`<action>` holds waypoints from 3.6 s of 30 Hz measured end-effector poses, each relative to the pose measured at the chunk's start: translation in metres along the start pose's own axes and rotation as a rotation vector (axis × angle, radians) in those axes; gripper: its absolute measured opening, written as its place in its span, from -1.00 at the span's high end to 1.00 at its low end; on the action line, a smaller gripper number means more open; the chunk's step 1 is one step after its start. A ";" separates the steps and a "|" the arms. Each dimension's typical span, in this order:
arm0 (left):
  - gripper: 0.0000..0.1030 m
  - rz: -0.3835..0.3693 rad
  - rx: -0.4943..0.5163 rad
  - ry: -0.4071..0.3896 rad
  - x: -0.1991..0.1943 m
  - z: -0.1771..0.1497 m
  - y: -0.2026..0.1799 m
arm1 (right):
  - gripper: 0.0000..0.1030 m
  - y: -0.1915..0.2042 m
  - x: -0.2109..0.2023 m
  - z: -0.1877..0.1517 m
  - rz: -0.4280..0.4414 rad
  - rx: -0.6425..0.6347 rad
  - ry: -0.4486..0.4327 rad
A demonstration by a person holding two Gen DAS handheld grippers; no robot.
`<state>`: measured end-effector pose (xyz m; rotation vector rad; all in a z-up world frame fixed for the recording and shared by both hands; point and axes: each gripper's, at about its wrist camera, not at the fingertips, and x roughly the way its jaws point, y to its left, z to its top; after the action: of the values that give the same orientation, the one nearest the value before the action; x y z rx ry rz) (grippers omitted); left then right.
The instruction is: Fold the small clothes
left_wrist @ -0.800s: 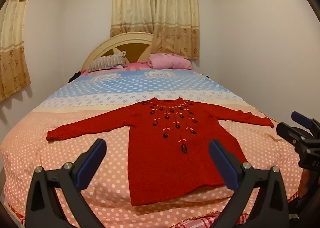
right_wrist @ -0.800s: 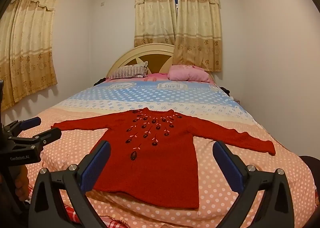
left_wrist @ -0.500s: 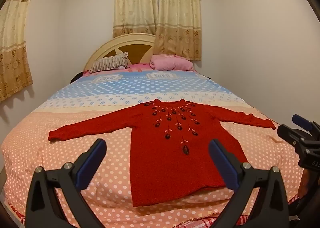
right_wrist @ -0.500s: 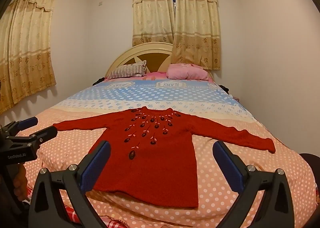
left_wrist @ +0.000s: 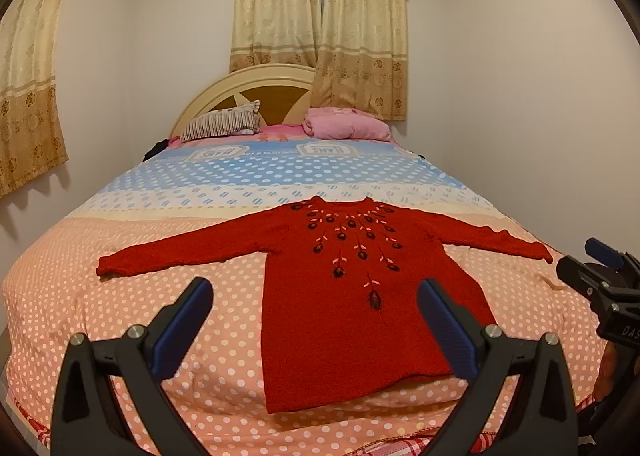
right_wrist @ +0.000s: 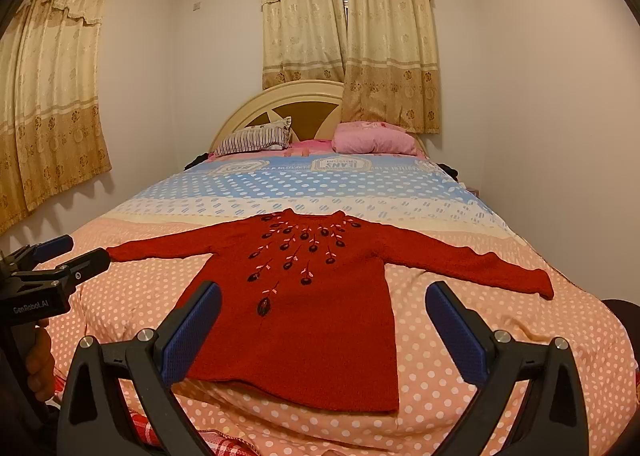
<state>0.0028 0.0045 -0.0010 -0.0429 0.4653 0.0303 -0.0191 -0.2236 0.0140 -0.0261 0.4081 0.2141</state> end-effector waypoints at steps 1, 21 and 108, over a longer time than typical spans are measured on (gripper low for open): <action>-1.00 0.001 -0.002 0.000 0.000 0.000 0.000 | -0.98 0.000 0.001 0.000 -0.001 -0.002 0.001; -1.00 0.002 -0.013 0.001 0.001 0.000 0.003 | -0.98 0.001 0.003 -0.004 0.000 0.003 0.007; -1.00 0.094 0.074 0.176 0.235 0.006 0.037 | -0.34 -0.385 0.164 -0.039 -0.402 0.673 0.295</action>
<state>0.2141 0.0461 -0.1027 0.0498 0.6442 0.1024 0.1938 -0.5698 -0.0932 0.5229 0.7410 -0.3351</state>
